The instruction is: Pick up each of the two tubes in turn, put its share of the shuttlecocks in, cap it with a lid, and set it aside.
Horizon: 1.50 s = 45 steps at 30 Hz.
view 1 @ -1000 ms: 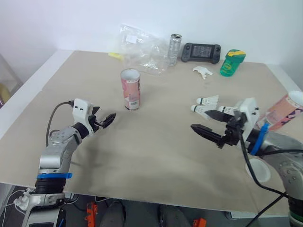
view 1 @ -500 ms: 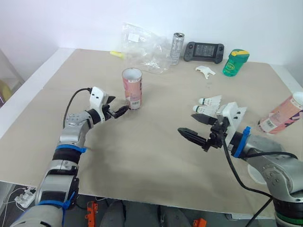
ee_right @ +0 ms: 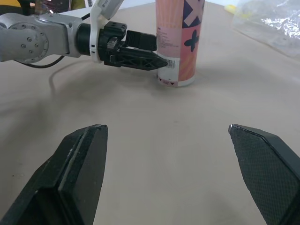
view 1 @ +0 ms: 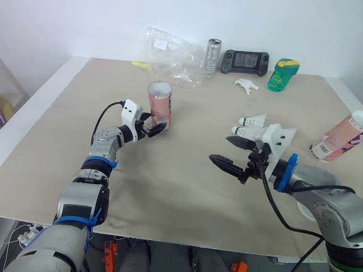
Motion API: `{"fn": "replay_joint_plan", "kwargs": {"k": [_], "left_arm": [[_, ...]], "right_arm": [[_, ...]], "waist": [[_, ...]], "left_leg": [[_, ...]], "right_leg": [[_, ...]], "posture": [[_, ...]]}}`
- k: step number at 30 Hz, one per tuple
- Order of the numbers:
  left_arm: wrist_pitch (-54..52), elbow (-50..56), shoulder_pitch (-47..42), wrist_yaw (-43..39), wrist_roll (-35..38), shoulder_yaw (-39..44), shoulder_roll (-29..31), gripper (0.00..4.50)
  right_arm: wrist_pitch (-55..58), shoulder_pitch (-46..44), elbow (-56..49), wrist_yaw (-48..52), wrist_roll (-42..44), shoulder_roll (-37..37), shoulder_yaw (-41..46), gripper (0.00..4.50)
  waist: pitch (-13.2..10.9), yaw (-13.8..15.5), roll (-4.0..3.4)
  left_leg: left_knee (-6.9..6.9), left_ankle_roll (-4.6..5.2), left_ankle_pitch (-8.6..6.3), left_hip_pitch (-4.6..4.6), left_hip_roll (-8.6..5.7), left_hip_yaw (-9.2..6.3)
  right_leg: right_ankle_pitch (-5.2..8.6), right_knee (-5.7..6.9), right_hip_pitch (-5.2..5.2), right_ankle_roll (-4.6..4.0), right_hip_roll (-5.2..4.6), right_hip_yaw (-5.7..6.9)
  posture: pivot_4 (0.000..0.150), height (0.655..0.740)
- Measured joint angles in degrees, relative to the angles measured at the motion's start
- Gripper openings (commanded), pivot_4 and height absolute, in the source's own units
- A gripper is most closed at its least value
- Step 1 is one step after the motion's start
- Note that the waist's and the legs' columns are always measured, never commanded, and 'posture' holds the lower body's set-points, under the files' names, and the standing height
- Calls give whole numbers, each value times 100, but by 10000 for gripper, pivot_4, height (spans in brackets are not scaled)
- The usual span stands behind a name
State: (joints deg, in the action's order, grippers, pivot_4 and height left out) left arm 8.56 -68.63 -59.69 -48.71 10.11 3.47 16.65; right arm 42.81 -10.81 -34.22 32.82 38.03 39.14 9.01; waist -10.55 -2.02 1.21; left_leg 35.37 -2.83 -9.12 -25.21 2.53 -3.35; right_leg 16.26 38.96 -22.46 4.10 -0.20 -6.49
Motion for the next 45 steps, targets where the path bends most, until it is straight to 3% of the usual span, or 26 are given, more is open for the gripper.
{"fn": "replay_joint_plan", "kwargs": {"k": [13,18,26,29,33,39,41,43,45], "left_arm": [[49,-699,-617,873,-467,120,-319,45000],[50,-734,-618,1019,-521,203,-417,29243],[221,-728,-553,839,-601,210,-323,29243],[300,-630,-451,297,-651,146,-138,29243],[265,-8,-297,-1375,-767,-290,266,29243],[-507,2153,180,-3694,-735,-1005,1278,29243],[-708,2681,346,-3977,-648,-1227,1499,29243],[-1090,3860,772,-4272,-245,-1909,2229,29243],[-1216,4307,891,-4338,-95,-2219,2514,29243]], "right_arm": [[56,99,-173,-149,-12,62,5,44322],[91,101,-196,-193,-13,96,5,45000],[103,131,-263,-222,-18,114,8,45000],[97,169,-244,-295,-149,173,27,45000],[36,194,309,-641,-645,179,245,45000],[-102,216,1210,-952,-1043,16,613,45000],[-173,80,1506,-974,-1157,-32,594,45000],[-369,-331,2282,-1025,-1367,-177,485,45000],[-488,-532,2727,-995,-1478,-254,415,45000]], "waist": [[0,0,1],[-1,-2,1],[-1,-7,1],[-1,-35,1],[-1,-50,1],[0,-74,-1],[-1,-82,-3],[-2,-151,-3],[-6,-160,-11]], "left_leg": [[0,0,0,0,-1,-1],[0,0,0,0,-1,-1],[0,0,0,1,-1,-1],[-1,0,0,1,-1,-1],[0,-2,1,0,-1,-1],[-11,-1,1,5,5,0],[-9,-1,1,5,7,1],[-10,-1,1,8,12,2],[-9,1,2,11,12,2]], "right_leg": [[0,1,1,2,0,0],[-1,2,0,1,0,0],[-1,2,1,1,0,0],[-1,2,1,0,0,0],[-8,2,1,-12,-2,0],[-8,10,-2,-46,2,2],[-8,10,-4,-46,2,1],[-8,12,-4,-46,4,0],[-7,16,-3,-45,5,2]], "posture": [[1500,7400],[1500,7400],[1500,7400],[1500,7400],[1500,7400],[1500,7400],[1500,7400],[1500,7400],[1500,7400]]}}
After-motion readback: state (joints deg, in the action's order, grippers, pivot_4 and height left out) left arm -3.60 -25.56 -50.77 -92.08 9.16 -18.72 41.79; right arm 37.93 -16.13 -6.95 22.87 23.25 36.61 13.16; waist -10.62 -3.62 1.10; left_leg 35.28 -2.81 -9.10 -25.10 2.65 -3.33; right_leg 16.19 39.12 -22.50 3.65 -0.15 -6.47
